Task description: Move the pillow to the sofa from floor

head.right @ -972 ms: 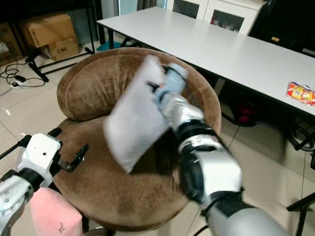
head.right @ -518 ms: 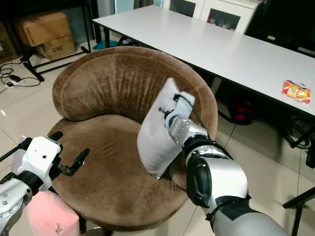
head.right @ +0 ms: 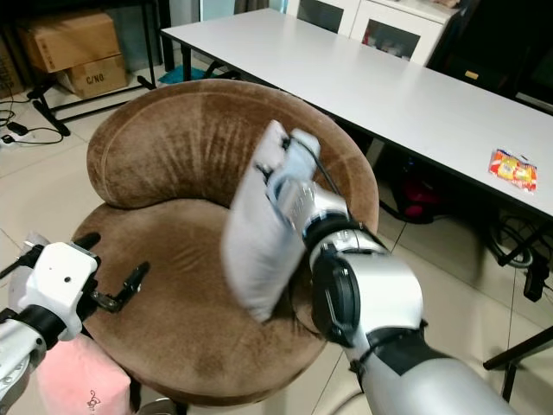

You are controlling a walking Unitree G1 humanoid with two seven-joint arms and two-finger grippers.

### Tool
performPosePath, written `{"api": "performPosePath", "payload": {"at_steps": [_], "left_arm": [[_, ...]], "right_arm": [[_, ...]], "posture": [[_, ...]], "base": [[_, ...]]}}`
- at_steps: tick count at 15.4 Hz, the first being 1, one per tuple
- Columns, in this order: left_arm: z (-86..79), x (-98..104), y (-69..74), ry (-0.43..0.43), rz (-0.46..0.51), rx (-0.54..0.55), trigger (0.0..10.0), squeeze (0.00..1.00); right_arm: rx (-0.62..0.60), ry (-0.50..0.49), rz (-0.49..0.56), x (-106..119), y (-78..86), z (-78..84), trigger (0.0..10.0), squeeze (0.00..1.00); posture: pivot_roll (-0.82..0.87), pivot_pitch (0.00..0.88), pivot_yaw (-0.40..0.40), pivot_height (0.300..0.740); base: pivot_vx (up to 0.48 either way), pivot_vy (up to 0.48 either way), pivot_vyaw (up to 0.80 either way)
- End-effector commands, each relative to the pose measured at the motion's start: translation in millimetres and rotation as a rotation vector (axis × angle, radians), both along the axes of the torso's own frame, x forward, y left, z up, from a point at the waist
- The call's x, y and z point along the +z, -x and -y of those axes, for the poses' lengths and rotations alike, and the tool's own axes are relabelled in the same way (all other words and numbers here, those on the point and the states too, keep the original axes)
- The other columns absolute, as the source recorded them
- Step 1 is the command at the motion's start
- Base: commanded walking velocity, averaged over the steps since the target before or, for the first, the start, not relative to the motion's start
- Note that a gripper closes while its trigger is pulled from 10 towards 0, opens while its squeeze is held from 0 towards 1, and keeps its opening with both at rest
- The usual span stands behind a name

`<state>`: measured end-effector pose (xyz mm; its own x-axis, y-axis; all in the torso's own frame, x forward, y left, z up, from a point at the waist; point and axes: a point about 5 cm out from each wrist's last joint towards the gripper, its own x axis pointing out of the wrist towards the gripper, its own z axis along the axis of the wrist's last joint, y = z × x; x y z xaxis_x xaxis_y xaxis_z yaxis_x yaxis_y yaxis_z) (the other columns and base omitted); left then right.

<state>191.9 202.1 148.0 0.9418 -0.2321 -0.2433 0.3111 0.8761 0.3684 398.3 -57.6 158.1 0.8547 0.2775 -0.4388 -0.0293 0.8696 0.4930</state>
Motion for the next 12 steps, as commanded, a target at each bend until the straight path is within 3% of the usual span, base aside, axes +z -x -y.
{"api": "performPosePath", "payload": {"at_steps": [1,3,5,7,8,10,11,12], "left_arm": [[3.1,2.8,2.5,0.003,0.002,-0.017,10.0,0.00],[9.4,4.7,7.2,0.011,-0.018,-0.057,10.0,0.00],[11.8,3.8,14.9,0.008,-0.060,-0.094,10.0,0.00],[11.8,6.5,21.6,0.002,-0.075,-0.103,10.0,0.00],[9.7,7.3,28.0,-0.015,-0.106,-0.116,10.0,0.00],[8.5,7.5,33.2,-0.020,-0.125,-0.120,10.0,0.00],[7.9,7.4,32.6,-0.021,-0.129,-0.117,10.0,0.00],[7.5,7.6,32.9,-0.021,-0.131,-0.114,10.0,0.00]], "right_arm": [[-0.006,-0.045,0.048,19.0,-6.1,-1.2,10.0,0.00],[-0.020,-0.097,0.010,17.9,-4.0,-8.8,10.0,0.00],[-0.121,-0.113,-0.050,-2.8,0.0,3.1,10.0,0.00],[-0.169,-0.056,-0.062,-15.4,2.7,13.1,10.0,0.00],[-0.191,0.051,-0.064,-27.5,6.7,19.2,10.0,0.00],[-0.185,0.116,-0.071,-36.6,11.0,18.4,10.0,0.00],[-0.146,0.143,-0.062,-39.2,13.2,12.5,10.0,1.00],[-0.119,0.145,-0.052,-39.1,13.9,7.9,10.0,1.00]], "posture": [[0.17,0.000,-0.146,0.740],[0.15,0.000,-0.132,0.740],[0.16,0.000,-0.120,0.740],[0.17,0.000,-0.108,0.740],[0.18,0.000,-0.096,0.740],[0.18,0.000,-0.083,0.740],[0.18,0.000,-0.084,0.740],[0.18,0.000,-0.088,0.740]], "base": [[0.000,0.000,0.00],[0.000,0.000,0.00],[0.000,0.000,0.00],[0.000,0.000,0.00],[0.000,0.000,0.00],[0.000,0.000,0.00],[0.000,0.000,0.00],[0.000,0.000,0.00]]}}
